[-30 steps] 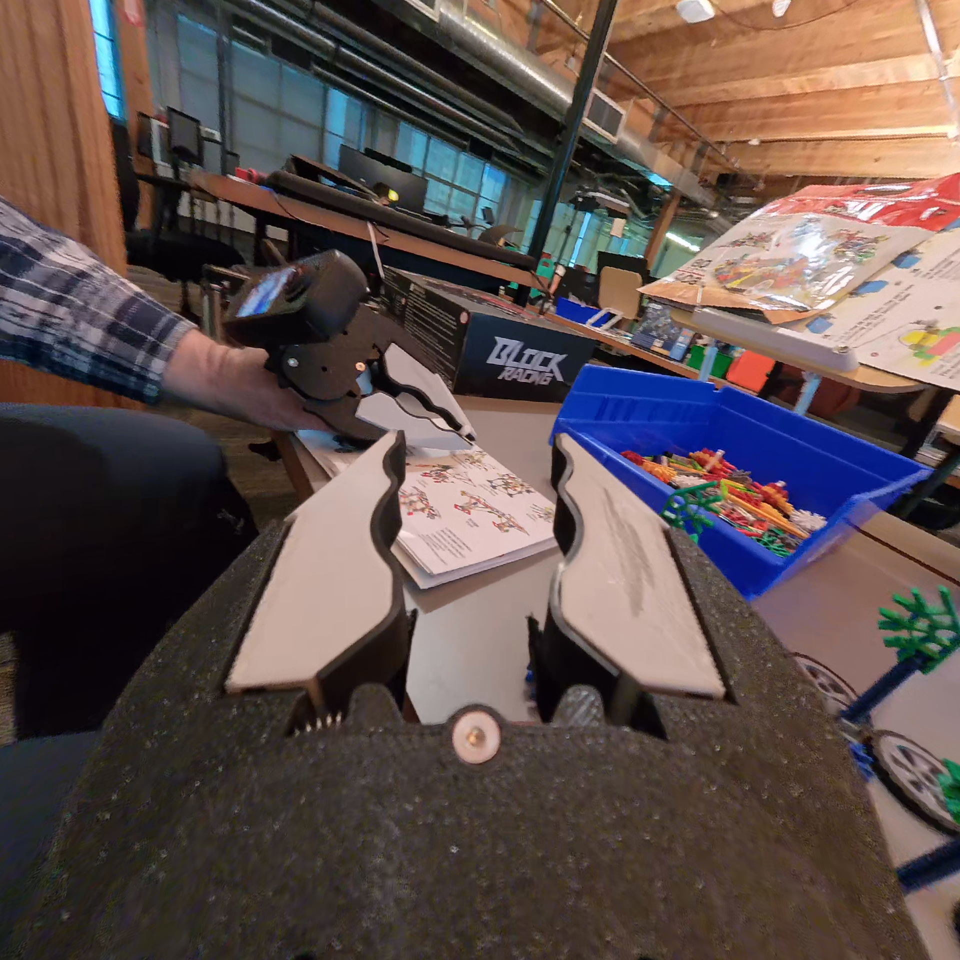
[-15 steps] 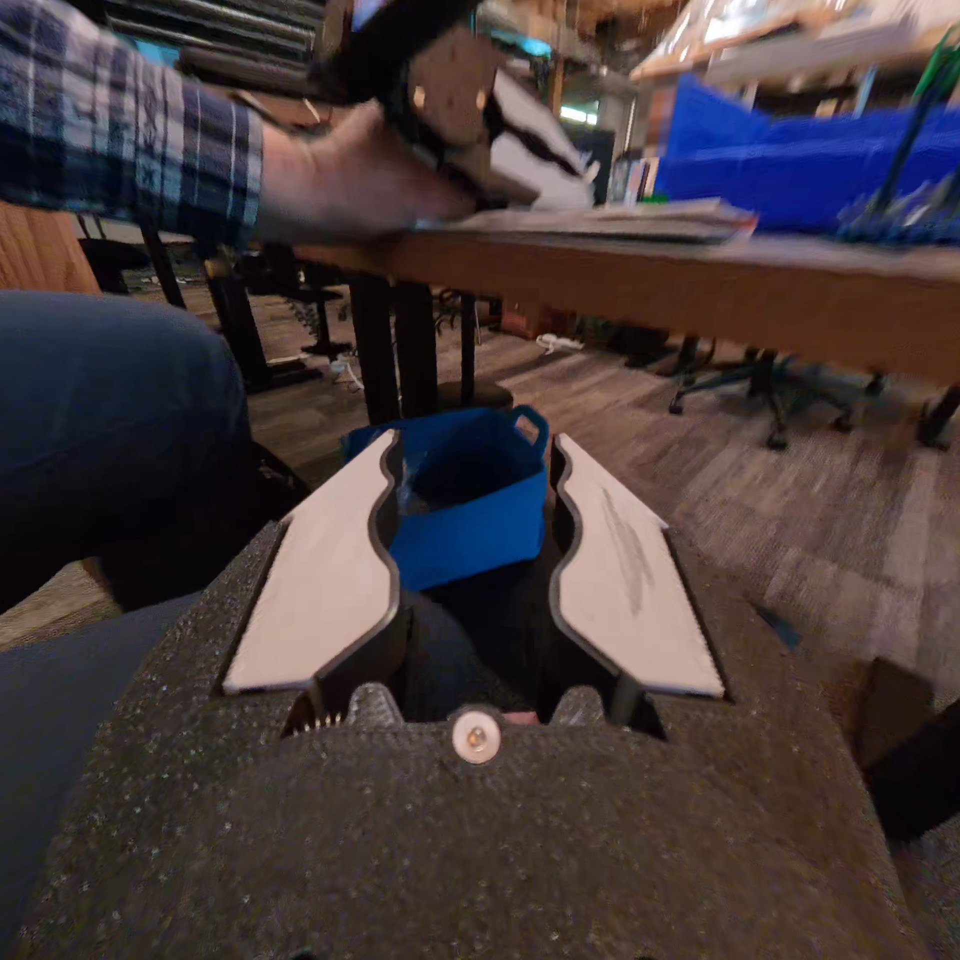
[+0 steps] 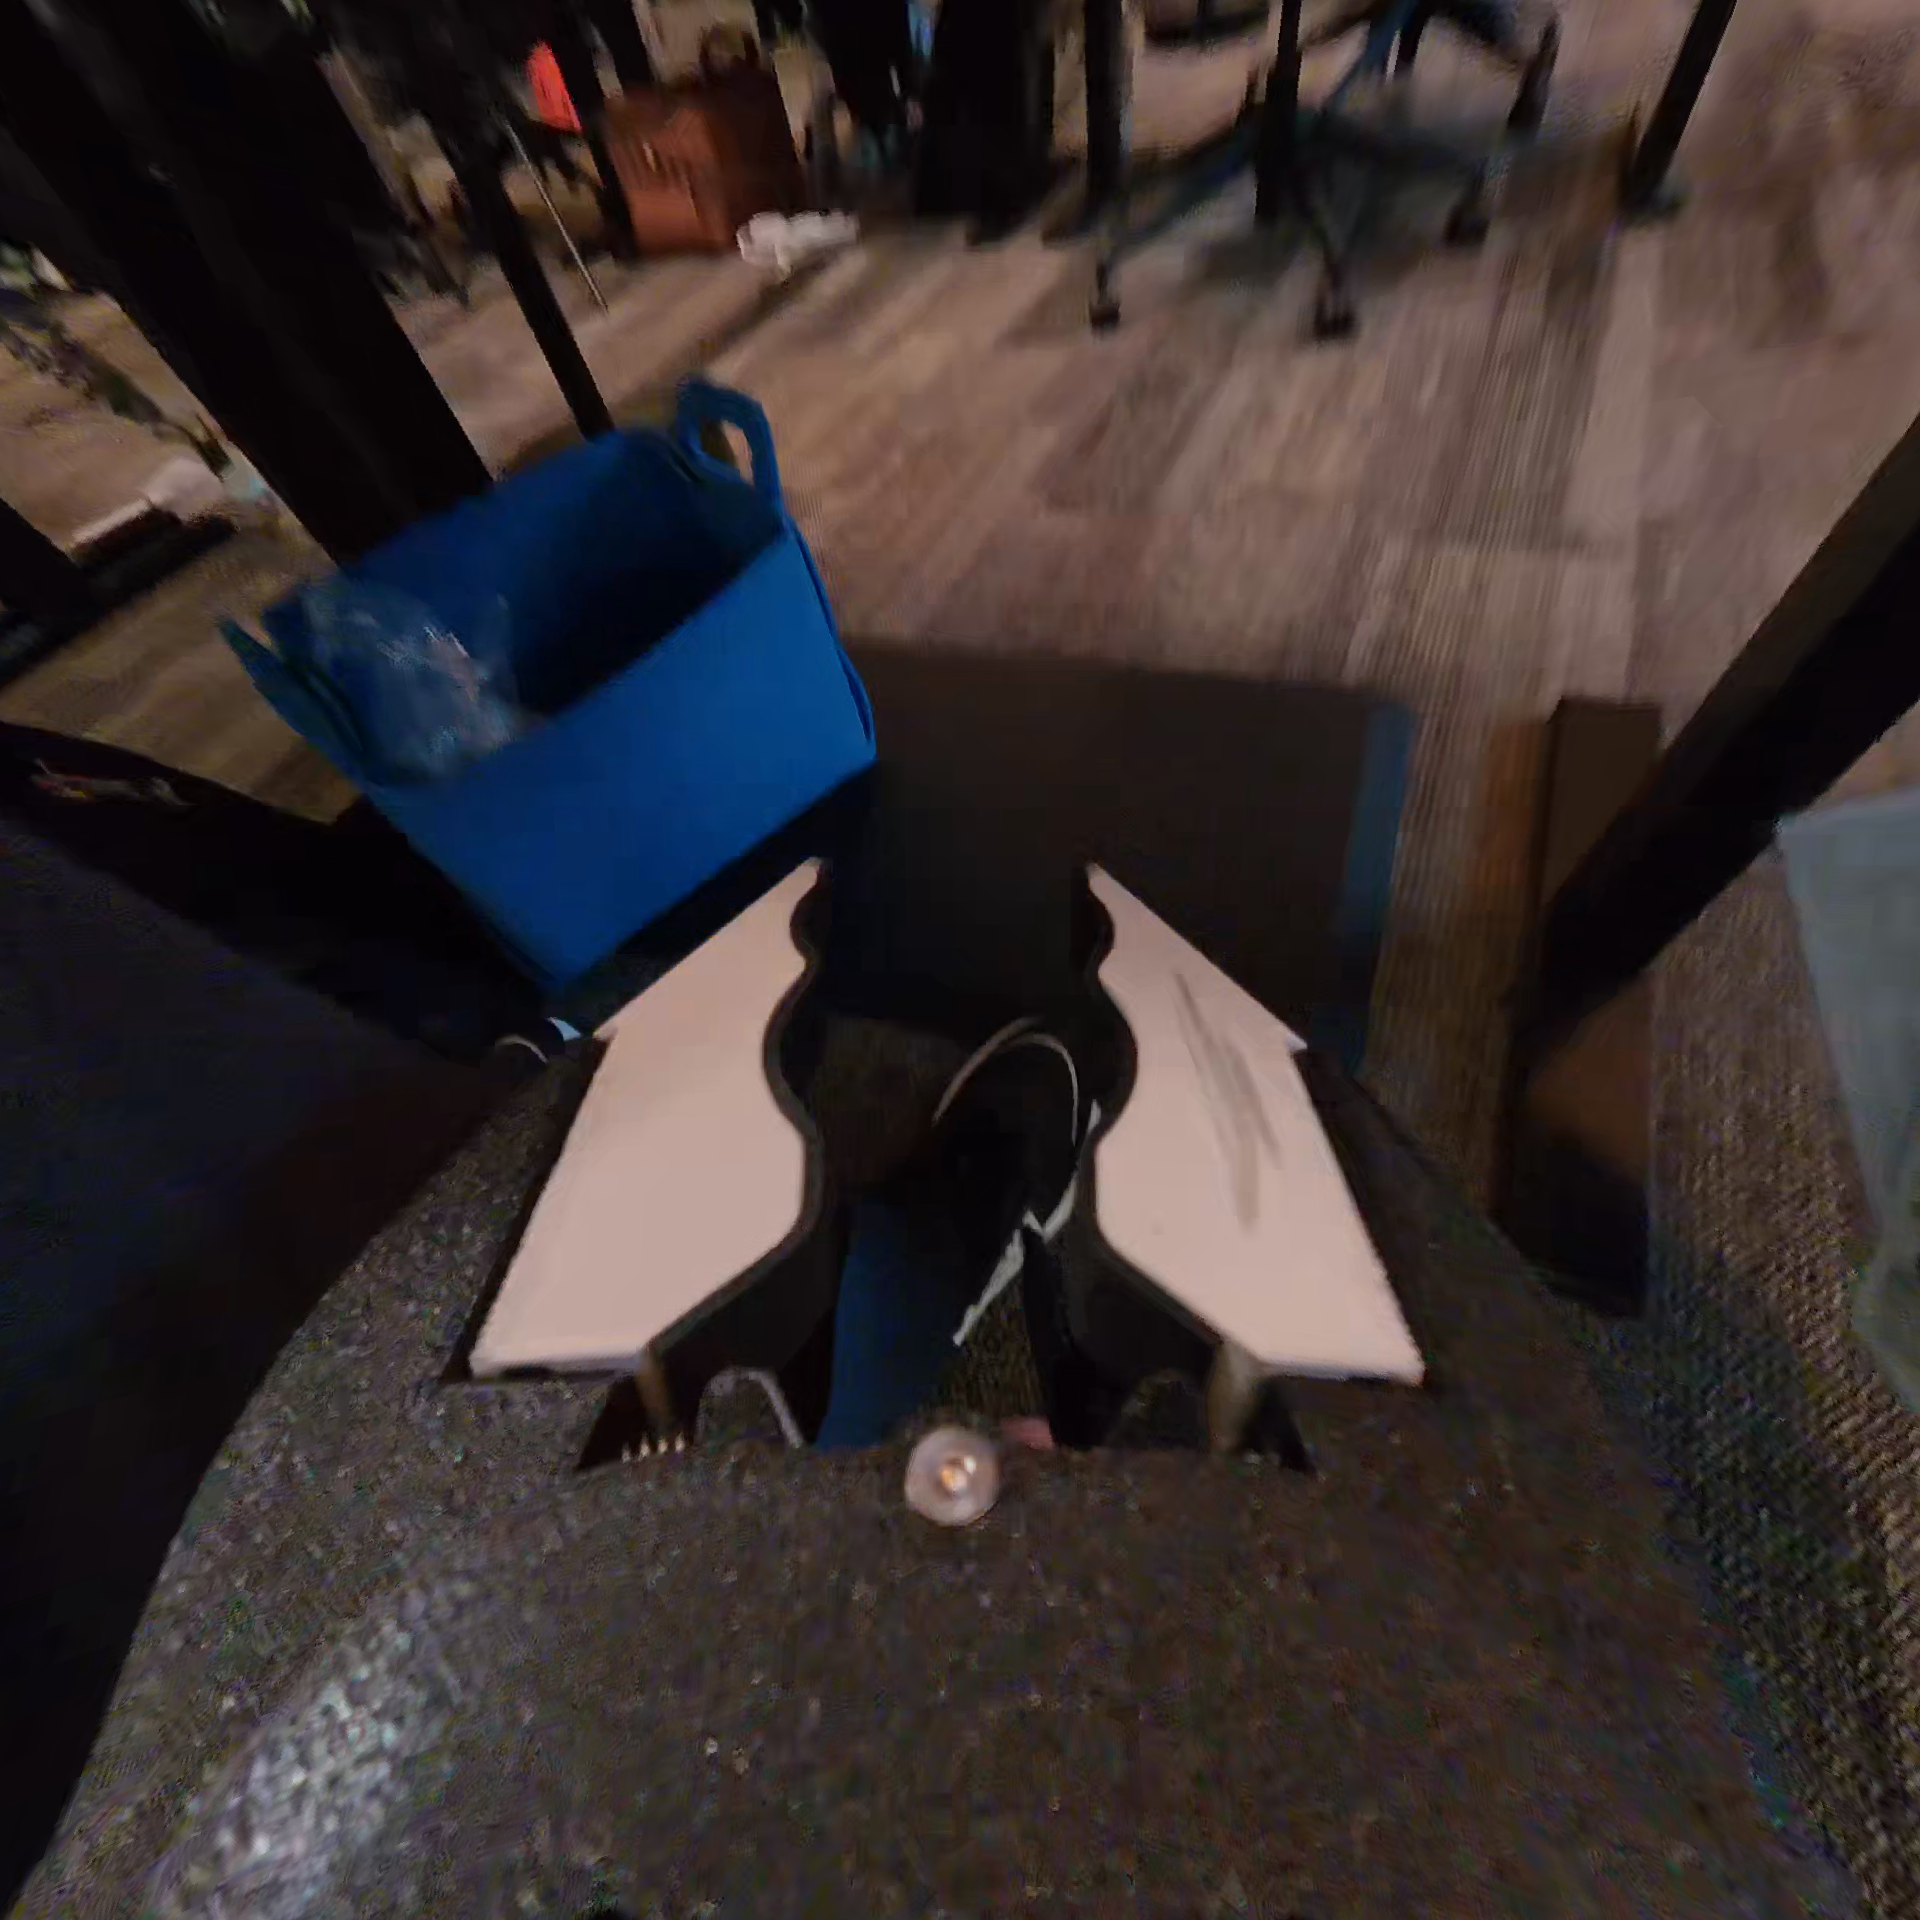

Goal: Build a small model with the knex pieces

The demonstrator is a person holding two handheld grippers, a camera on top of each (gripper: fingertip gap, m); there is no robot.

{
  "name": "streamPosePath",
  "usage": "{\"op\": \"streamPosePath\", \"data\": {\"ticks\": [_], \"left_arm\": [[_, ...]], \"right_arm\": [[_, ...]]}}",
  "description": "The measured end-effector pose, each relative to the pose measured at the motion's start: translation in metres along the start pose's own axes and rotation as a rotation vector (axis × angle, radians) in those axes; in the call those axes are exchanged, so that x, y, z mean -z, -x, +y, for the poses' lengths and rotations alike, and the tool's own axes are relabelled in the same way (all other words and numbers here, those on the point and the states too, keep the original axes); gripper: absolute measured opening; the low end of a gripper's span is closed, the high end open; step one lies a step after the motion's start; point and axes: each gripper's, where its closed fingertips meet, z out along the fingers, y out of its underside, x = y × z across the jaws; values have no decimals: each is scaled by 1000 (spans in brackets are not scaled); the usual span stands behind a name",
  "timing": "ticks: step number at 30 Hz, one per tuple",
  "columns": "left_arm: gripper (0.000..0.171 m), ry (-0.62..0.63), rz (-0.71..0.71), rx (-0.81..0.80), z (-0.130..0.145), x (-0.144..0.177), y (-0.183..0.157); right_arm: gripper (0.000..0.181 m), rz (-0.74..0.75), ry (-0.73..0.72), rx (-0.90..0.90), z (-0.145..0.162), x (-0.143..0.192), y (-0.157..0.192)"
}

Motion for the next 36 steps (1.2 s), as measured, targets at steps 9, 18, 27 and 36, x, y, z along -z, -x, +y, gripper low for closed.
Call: {"op": "streamPosePath", "data": {"ticks": [9,18,27,36], "left_arm": [[2,-3,6,22,1,1,1],[2,13,12,19,2,-1,0],[3,16,6,16,2,-2,0],[2,22,7,22,3,-2,0]], "right_arm": [[44,194,248,-90,118,-109,-126],[49,347,402,-140,208,-182,-221],[54,395,448,-45,238,-180,-215],[54,431,510,-22,268,-206,-242]]}}
